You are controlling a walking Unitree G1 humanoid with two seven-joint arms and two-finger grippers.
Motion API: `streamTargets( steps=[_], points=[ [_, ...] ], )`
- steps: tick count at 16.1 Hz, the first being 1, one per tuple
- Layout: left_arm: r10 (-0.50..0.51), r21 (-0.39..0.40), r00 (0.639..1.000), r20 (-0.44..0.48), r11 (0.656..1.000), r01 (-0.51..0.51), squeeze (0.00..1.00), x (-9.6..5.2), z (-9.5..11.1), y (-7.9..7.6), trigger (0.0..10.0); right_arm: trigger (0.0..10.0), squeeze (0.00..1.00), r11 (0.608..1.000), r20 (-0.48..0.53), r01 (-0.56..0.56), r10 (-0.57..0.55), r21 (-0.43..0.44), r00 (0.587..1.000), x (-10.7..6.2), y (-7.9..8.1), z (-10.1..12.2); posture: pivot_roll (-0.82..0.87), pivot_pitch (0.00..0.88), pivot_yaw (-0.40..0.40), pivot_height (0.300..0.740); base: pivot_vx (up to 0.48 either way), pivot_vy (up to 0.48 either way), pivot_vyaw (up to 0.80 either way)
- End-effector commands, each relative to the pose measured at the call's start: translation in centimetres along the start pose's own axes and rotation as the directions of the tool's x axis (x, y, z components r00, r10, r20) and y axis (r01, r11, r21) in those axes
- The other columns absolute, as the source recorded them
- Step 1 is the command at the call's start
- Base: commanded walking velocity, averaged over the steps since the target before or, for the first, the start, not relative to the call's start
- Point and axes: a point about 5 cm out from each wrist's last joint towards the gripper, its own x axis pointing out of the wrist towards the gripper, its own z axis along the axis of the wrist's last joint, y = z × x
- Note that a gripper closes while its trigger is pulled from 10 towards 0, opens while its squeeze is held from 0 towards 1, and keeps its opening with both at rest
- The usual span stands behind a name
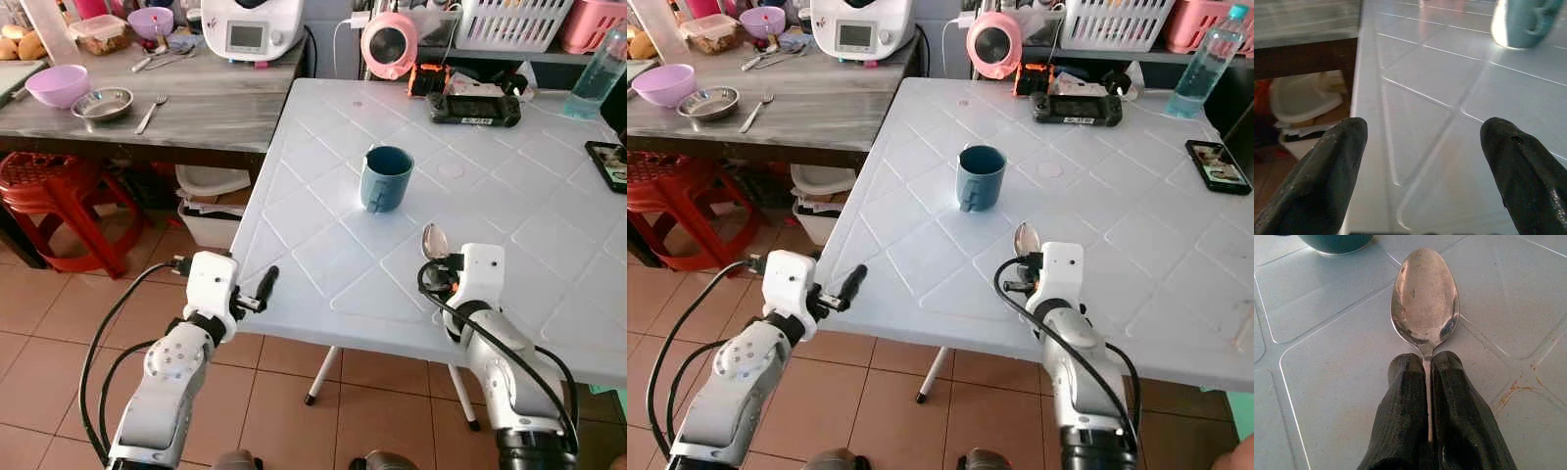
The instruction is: Setting the table
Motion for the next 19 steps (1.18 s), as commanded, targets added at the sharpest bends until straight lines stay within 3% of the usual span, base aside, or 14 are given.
streamTargets(
  steps=[1, 2, 3, 4, 9, 11, 12, 15, 19],
  points=[
    [0.024, 0.001, 1.0, 0.0, 1.0, -0.024, 0.0, 0.1, 0.1, 0.5, 10.0, 0.0, 0.0, 0.999, -0.127, -0.015, 0.02, 0.036, 0.992, -0.2, 0.7, -2.9, -0.01, 0.015, 0.042, 0.74, 0.0, 0.0, 0.0],
    [0.031, -0.026, 0.999, 0.012, 0.999, -0.031, 0.0, 0.1, 0.3, 0.6, 10.0, 4.5, 0.0, 1.0, -0.084, -0.021, 0.019, -0.015, 0.996, -0.2, 1.0, -2.4, -0.01, 0.012, 0.042, 0.74, 0.0, 0.0, 0.0],
    [0.031, -0.026, 0.999, 0.015, 0.999, -0.031, 0.0, 0.1, 0.3, 0.6, 10.0, 7.7, 0.0, 0.999, -0.059, -0.012, 0.011, -0.03, 0.998, -0.3, 1.0, -2.2, -0.01, 0.007, 0.041, 0.74, 0.0, 0.0, 0.0],
    [0.04, -0.012, 0.999, 0.029, 0.999, -0.04, 0.0, 0.2, 0.5, 0.7, 10.0, 10.0, 0.0, 1.0, -0.041, -0.005, 0.005, 0.004, 0.999, -0.4, 1.1, -2.1, -0.02, 0.002, 0.038, 0.74, 0.0, 0.0, 0.0],
    [0.039, -0.013, 0.998, 0.05, 0.999, -0.039, 0.0, 0.7, 0.6, 0.6, 10.0, 10.0, 0.0, 1.0, 0.027, -0.004, 0.004, 0.019, 1.0, -0.5, 1.2, -1.2, -0.03, 0.0, 0.032, 0.74, 0.0, 0.384, 0.0],
    [0.031, -0.014, 0.998, 0.057, 0.999, -0.03, 0.0, 0.8, 0.6, 0.4, 10.0, 10.0, 0.0, 0.999, 0.096, 0.03, -0.027, -0.025, 0.995, -0.5, 1.1, -0.3, -0.03, 0.0, 0.028, 0.74, 0.0, 0.48, 0.0],
    [0.031, -0.016, 0.998, 0.059, 0.999, -0.03, 0.0, 0.8, 0.6, 0.4, 10.0, 10.0, 0.0, 0.997, 0.104, 0.063, -0.059, -0.038, 0.993, -0.5, 1.0, -0.2, -0.03, 0.0, 0.027, 0.74, 0.0, 0.48, 0.0],
    [0.027, -0.021, 0.997, 0.075, 0.999, -0.025, 0.0, 1.0, 0.7, 0.2, 10.0, 10.0, 0.0, 0.998, 0.1, -0.017, 0.011, 0.055, 0.995, -0.7, 1.3, -0.3, -0.04, 0.0, 0.025, 0.74, 0.0, 0.48, 0.0],
    [0.027, -0.032, 0.995, 0.097, 0.999, -0.025, 0.0, 1.4, 1.0, 0.0, 10.0, 10.0, 0.0, 0.998, 0.105, 0.062, -0.063, 0.009, 0.993, -0.4, 1.0, -0.2, -0.04, 0.0, 0.025, 0.74, 0.0, 0.478, 0.0]
  ],
)
